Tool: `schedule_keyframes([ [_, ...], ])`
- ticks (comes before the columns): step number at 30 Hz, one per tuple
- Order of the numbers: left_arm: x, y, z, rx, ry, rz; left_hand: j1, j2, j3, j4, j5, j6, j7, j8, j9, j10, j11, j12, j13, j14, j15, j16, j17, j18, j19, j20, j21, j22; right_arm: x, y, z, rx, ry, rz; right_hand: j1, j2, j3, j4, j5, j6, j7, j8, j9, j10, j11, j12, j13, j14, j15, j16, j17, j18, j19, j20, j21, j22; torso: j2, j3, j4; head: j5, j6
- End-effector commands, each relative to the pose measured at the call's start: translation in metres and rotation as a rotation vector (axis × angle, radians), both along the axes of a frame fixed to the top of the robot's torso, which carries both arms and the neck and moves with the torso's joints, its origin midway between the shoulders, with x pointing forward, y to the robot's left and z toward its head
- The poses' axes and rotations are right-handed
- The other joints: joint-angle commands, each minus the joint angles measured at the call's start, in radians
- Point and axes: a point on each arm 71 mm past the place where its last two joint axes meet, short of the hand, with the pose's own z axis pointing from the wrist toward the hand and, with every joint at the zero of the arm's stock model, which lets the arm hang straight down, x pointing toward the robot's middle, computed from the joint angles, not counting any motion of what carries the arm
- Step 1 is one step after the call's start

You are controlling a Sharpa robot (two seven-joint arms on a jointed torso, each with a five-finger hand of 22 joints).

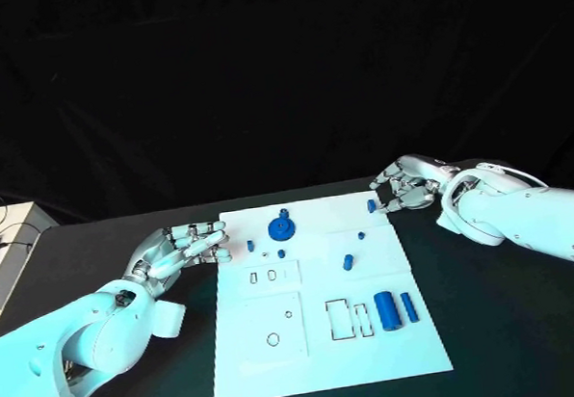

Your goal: Assemble the parts on the task board

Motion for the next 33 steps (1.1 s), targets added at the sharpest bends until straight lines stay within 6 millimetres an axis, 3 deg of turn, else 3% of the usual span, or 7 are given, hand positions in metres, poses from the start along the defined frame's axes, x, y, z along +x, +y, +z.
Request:
schedule_keyframes([
  [1, -0.001, -0.003, 0.001, -0.009, -0.013, -0.024, 0.003, -0.002, -0.003, -0.003, -0.004, 0.001, 0.006, 0.001, 0.001, -0.005, -0.001, 0.001, 0.001, 0.001, -0.002, 0.004, 0.001, -0.007, 0.006, -0.002, 0.005, 0.001, 0.001, 0.003, -0.006, -0.014, 0.036, 0.02, 0.0, 0.009, -0.001, 0.004, 0.007, 0.003, -0.002, 0.004, -0.001, 0.001, 0.002, 0.005, 0.001, 0.001, 0.007, 0.003, 0.001, -0.01, 0.086, 0.008, 0.005, 0.199, 0.0, -0.0002, -0.0008, 0.0, -0.003],
  [17, -0.001, -0.001, 0.001, -0.005, -0.01, -0.018, 0.005, 0.001, -0.003, -0.005, -0.004, -0.003, 0.009, 0.0, 0.001, -0.008, 0.001, 0.001, 0.001, -0.002, -0.001, 0.004, 0.003, -0.007, 0.005, -0.002, 0.005, 0.001, 0.004, 0.011, -0.015, -0.017, 0.067, 0.018, -0.011, 0.026, -0.004, 0.001, 0.016, 0.019, -0.005, 0.005, 0.0, 0.005, -0.001, 0.01, 0.003, 0.002, 0.005, 0.002, 0.003, -0.011, 0.086, 0.007, 0.005, 0.199, -0.001, 0.0006, -0.0029, 0.012, -0.011],
  [24, -0.001, -0.001, 0.001, -0.005, -0.008, -0.019, 0.005, 0.005, -0.003, -0.004, -0.004, 0.006, 0.007, 0.002, 0.001, -0.009, 0.0, 0.001, 0.001, -0.002, -0.001, 0.004, 0.003, -0.006, 0.005, -0.002, 0.005, 0.001, 0.006, 0.013, -0.017, -0.017, 0.064, 0.001, -0.041, 0.073, 0.021, -0.013, 0.021, 0.034, -0.007, 0.003, -0.001, 0.01, -0.005, 0.012, 0.006, 0.002, 0.002, 0.0, 0.001, -0.012, 0.086, 0.003, 0.007, 0.199, -0.001, 0.0001, -0.0032, 0.01, -0.013],
  [33, -0.001, 0.001, 0.001, -0.001, -0.007, -0.014, 0.005, 0.005, -0.003, -0.004, -0.004, 0.006, 0.007, 0.002, 0.001, -0.009, 0.0, 0.001, 0.001, -0.002, -0.001, 0.004, 0.003, -0.006, 0.005, -0.002, 0.005, 0.001, 0.007, 0.015, -0.018, -0.02, 0.08, -0.003, -0.051, 0.097, 0.031, -0.021, 0.023, 0.043, -0.009, 0.004, -0.001, 0.013, -0.006, 0.013, 0.009, 0.003, 0.0, 0.001, 0.003, -0.013, 0.086, 0.001, 0.008, 0.199, -0.001, 0.0005, -0.0029, 0.012, -0.014],
])
